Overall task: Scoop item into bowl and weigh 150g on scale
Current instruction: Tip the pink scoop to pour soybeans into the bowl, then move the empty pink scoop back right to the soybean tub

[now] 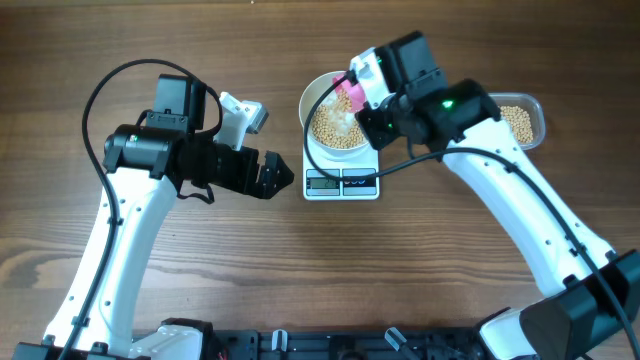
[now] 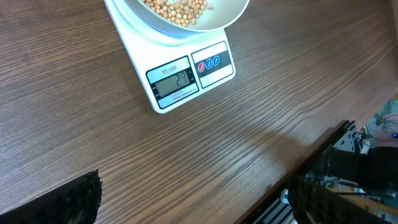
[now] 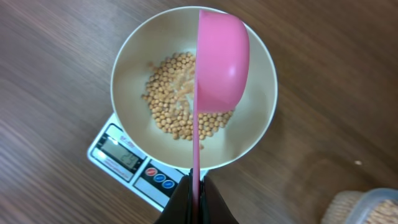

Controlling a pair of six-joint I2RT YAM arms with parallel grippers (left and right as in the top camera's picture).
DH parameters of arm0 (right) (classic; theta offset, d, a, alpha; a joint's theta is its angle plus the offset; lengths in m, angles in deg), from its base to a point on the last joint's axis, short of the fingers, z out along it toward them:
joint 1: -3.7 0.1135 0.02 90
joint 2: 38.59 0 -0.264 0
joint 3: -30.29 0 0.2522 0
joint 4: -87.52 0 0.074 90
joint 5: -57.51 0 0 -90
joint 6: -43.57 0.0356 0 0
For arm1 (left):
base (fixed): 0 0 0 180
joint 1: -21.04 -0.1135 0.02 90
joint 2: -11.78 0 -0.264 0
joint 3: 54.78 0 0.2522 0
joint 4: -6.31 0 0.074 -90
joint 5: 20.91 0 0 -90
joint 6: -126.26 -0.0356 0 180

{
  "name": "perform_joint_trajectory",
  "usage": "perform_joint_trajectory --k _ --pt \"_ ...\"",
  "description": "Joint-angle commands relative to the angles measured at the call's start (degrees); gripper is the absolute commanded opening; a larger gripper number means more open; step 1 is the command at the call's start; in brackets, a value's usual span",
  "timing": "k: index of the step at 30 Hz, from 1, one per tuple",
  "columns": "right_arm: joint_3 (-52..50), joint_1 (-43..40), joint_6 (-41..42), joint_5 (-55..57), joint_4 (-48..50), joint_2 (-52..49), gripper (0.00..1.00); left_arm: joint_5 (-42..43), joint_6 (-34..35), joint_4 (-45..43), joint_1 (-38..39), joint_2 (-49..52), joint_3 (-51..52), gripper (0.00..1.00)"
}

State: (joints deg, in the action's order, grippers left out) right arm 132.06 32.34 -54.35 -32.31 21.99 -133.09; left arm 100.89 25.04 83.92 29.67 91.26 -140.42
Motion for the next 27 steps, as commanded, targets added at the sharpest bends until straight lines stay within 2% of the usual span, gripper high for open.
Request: perform_joint_trajectory --k 1,12,20,22,27 --pt "1.68 2.89 -2.84 10.45 0.09 1.14 0.05 1.11 0.11 0.0 0.26 -0.57 0.31 1.0" --pt "1.68 8.94 -5.68 22.62 0.28 1.14 0.04 1.11 0.11 0.02 0.26 -0.57 0.31 1.0" --pt "1.7 8.83 -1.92 22.43 1.42 1.36 0.04 1.11 0.11 0.0 0.26 -0.57 0.31 1.0" --pt "2.12 8.13 0.61 21.46 1.6 1.86 0.04 1.11 0.11 0.0 0.26 -0.57 0.31 1.0" --pt "4.39 1.18 1.49 4.31 1.51 5.14 0.04 1.11 0.11 0.0 0.26 -0.57 0.31 1.0"
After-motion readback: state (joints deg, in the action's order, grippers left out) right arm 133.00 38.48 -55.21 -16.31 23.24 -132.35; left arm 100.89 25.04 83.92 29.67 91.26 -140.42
